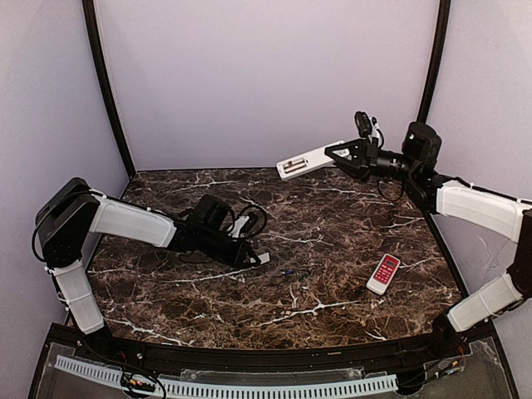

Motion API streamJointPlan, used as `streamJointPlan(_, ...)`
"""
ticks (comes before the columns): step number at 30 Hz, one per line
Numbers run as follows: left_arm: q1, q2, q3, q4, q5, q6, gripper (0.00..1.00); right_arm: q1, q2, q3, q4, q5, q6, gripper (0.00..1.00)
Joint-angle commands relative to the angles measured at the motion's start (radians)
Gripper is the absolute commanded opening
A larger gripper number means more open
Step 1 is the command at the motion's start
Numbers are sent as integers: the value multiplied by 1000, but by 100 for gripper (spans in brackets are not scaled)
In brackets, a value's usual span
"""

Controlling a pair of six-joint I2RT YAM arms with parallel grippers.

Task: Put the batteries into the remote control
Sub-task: Place the battery cover at the center of the board.

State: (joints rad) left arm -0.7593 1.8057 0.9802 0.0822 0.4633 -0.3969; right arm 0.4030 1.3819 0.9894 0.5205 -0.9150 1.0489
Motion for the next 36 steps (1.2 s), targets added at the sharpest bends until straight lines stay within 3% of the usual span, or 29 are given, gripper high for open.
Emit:
streamJointPlan(1,5,11,21,21,20,1,4,-17,-43,-40,-151,39,-194,0)
streamJointPlan(10,53,94,50,58,97,-47,6,-53,-30,-88,-148,32,-234,0)
streamJointPlan(15,63,117,54,47,91,-51,21,-55,-14,-84,-146,31,-232,0)
streamJointPlan(18,69,116,49,28,69,-53,34,-53,-11,-84,-60,10,-149,0)
streamJointPlan(24,73,98,55,-36,-7,-30,47,-14,-7,14,-18,22,-56,0)
streamJointPlan(28,72,51,53,-65,-58,-3,53,24,33,108,-9,34,13,0)
streamJointPlan(32,36,-15,73,-130,-120,80,56,54,102,146,167,-7,163,0)
streamJointPlan(36,-13,-61,97,-171,-149,156,59,67,113,151,221,-18,193,0)
